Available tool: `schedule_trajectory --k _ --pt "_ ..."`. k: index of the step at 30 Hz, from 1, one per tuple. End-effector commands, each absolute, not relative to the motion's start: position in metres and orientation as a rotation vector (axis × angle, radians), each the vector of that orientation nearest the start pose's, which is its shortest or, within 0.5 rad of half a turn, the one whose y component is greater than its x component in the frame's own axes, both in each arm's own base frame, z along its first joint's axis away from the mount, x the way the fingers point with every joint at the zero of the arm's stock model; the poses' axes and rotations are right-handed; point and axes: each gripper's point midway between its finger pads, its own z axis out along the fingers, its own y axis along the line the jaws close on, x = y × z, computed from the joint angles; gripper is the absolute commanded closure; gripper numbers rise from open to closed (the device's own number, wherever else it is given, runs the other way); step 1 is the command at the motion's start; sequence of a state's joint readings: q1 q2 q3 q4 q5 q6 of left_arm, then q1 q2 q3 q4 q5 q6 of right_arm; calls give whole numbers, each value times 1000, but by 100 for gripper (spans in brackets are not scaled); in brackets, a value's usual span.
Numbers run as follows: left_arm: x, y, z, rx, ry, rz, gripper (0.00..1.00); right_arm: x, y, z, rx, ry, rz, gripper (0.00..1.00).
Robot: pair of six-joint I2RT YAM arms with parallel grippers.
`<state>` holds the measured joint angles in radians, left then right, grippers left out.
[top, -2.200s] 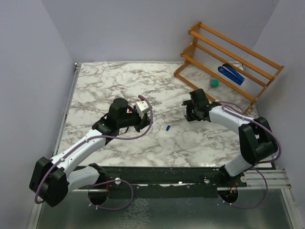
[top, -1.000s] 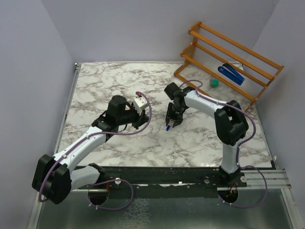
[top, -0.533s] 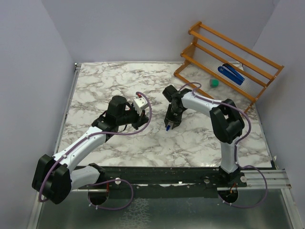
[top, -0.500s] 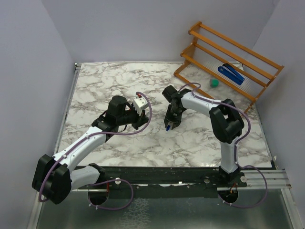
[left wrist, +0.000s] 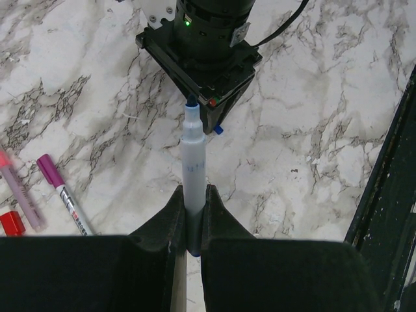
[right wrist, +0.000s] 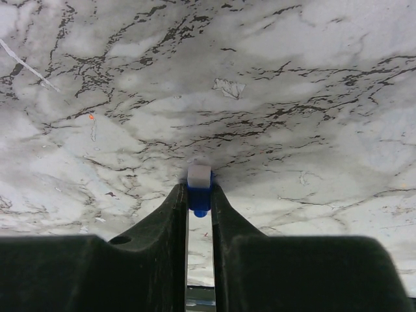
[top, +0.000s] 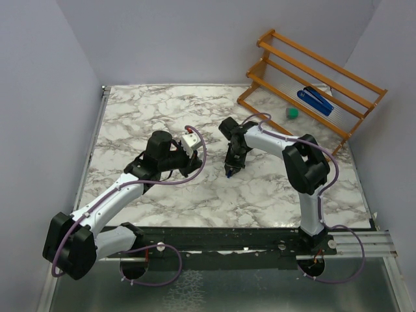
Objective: Insert the pens into the pen caps
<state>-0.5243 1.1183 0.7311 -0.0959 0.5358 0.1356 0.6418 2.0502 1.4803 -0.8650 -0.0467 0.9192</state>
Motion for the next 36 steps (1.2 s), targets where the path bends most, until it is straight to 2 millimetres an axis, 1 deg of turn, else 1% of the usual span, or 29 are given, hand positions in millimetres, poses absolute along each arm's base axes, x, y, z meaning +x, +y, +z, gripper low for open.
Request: schedule_trajectory --k 1,2,4,5,6,7,8,10,11,12,13,14,16,18,20,22,25,31,34,36 --pt "250 -241 185 978 1789 -787 100 288 263 5 394 3037 129 100" --pt "250 -241 184 978 1790 -787 100 290 264 6 368 3026 142 100" --pt "250 -241 183 978 1794 -787 100 302 259 9 308 2955 114 100" --pt "250 -242 182 979 1794 -789 100 309 260 16 277 2911 129 100" --pt "250 -242 182 977 1798 -792 100 321 263 28 244 2840 170 100" --pt "250 -243 181 979 1800 -801 100 334 268 45 204 2751 238 100" --pt "249 -244 182 985 1794 -813 100 347 275 66 159 2643 318 100" --pt "248 -247 186 984 1780 -847 100 371 288 117 19 2369 481 100" --pt "248 -249 189 979 1771 -868 100 380 289 141 7 2219 540 100" --pt "248 -250 192 967 1764 -890 100 383 287 155 -6 2097 579 100" --pt "248 -252 196 960 1752 -920 100 392 292 186 -13 1951 647 100" --pt "246 -255 200 948 1746 -964 100 393 297 208 -51 1856 700 100" --pt "243 -262 211 921 1717 -1073 100 388 313 244 -148 1710 814 100" --pt "241 -271 223 894 1680 -1195 100 372 326 275 -225 1559 954 100" --pt "239 -277 229 858 1670 -1305 100 355 336 299 -299 1436 1061 99" --pt "241 -283 233 828 1668 -1377 100 340 340 317 -350 1368 1132 99" --pt "240 -287 243 798 1643 -1438 100 324 341 332 -407 1321 1176 100" --pt "240 -287 244 757 1649 -1461 100 301 335 357 -465 1288 1207 99" --pt "239 -287 245 753 1646 -1466 100 294 328 364 -470 1297 1199 99" --pt "238 -286 246 756 1641 -1466 100 290 325 365 -483 1320 1183 100"
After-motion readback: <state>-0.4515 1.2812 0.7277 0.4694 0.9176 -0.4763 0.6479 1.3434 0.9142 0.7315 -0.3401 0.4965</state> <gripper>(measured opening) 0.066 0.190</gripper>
